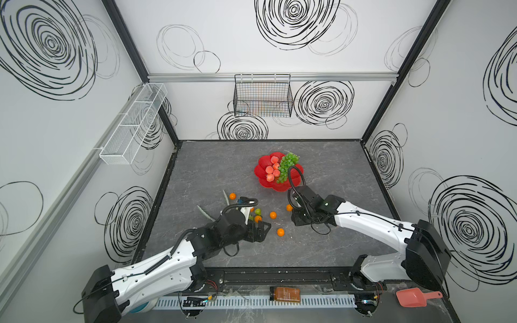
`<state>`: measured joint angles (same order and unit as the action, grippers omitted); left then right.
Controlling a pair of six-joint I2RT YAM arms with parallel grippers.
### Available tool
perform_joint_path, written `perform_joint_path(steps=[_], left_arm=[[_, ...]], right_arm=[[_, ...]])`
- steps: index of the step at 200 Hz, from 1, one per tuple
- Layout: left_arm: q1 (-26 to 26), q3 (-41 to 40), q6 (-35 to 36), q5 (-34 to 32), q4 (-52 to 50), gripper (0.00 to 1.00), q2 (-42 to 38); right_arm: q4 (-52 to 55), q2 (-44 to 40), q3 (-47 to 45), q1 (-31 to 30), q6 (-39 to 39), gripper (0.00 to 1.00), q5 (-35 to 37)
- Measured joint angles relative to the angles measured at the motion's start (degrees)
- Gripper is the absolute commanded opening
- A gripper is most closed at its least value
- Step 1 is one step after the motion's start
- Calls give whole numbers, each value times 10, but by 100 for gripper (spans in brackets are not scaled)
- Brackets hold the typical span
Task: Arrange fruit in a fruit bowl
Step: Pick up the fruit from the bottom-center of the table, then place the fruit in the fruit bowl.
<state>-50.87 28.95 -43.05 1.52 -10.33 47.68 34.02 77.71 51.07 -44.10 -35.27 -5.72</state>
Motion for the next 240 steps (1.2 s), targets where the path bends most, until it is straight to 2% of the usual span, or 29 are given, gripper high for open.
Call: perform_joint_path(steps=[40, 128, 189, 240], left_arm=[[52, 36, 35, 37, 0, 96, 31], [116, 168, 108, 88, 12, 96, 180], [141, 287, 146, 111, 24, 96, 309], [170, 300, 160, 132, 46, 96, 362]], right_arm=[[9, 2, 43, 52, 33, 37, -2], [10, 70, 148, 139, 92, 36, -8], [-10, 170, 221, 191, 120, 35, -30], [-17, 282, 306, 208, 136, 35, -37]])
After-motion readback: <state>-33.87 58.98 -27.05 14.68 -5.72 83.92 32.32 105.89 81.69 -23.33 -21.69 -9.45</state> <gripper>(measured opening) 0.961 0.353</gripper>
